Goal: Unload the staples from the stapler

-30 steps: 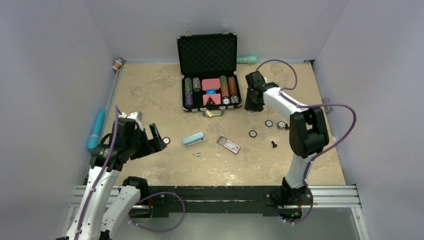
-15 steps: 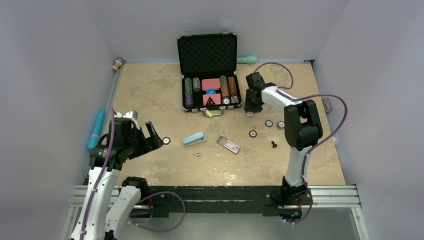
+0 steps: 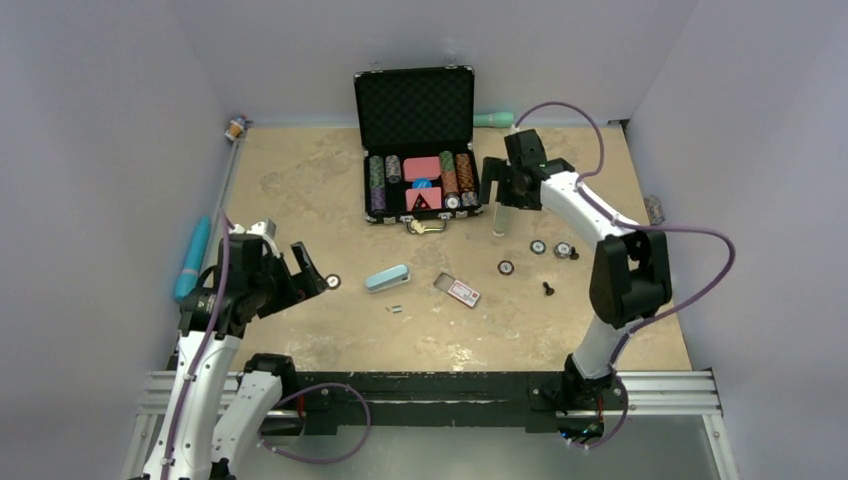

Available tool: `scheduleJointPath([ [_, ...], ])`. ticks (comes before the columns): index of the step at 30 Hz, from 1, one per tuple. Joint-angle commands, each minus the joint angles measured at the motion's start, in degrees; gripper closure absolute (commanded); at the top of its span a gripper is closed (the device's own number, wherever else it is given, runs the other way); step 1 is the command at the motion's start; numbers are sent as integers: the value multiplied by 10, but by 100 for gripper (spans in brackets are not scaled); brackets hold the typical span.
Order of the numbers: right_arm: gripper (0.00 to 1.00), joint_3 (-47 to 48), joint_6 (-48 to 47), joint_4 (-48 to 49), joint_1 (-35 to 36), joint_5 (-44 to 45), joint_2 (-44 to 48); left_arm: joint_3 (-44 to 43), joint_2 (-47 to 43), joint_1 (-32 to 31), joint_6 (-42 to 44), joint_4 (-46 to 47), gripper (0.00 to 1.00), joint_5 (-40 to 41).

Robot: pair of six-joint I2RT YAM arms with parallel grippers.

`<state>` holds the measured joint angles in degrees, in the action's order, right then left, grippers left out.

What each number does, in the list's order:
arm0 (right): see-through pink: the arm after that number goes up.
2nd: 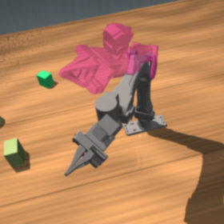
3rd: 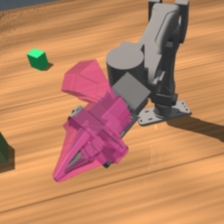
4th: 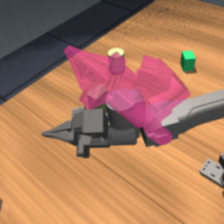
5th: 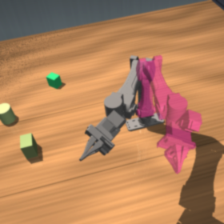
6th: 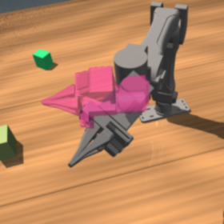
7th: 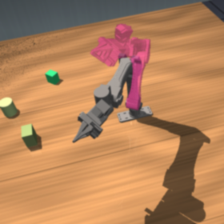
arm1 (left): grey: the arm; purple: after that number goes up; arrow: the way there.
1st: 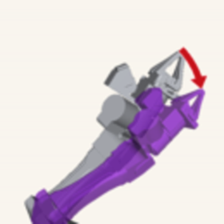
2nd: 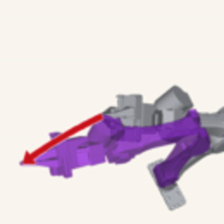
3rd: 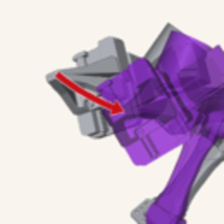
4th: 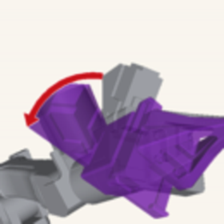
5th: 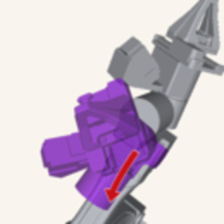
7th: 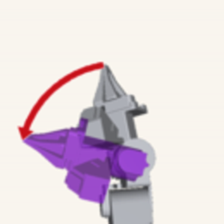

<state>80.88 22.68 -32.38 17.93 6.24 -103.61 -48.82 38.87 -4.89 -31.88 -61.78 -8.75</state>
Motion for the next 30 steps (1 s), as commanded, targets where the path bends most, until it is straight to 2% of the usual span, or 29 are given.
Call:
scheduleJointPath([
  [1,1,-23,-11,-7,5,-51,95,3,7,1,4,13,0,21],
  [5,1,-68,-7,14,30,-115,193,-3,17,-9,-7,1,0,80],
  [11,2,-111,26,4,124,-120,276,-4,26,-28,-18,3,0,117],
  [17,3,-184,65,12,144,-155,365,1,33,-53,12,45,0,147],
  [20,3,-200,64,-2,144,-156,400,1,43,-53,24,59,0,121],
  [26,3,-222,67,-15,144,-170,442,13,52,-53,64,104,0,18],
  [28,3,-223,68,-15,144,-180,445,9,64,-54,97,131,0,-70],
  [30,3,-221,67,-13,144,-187,444,-6,103,-72,114,139,0,-103],
])
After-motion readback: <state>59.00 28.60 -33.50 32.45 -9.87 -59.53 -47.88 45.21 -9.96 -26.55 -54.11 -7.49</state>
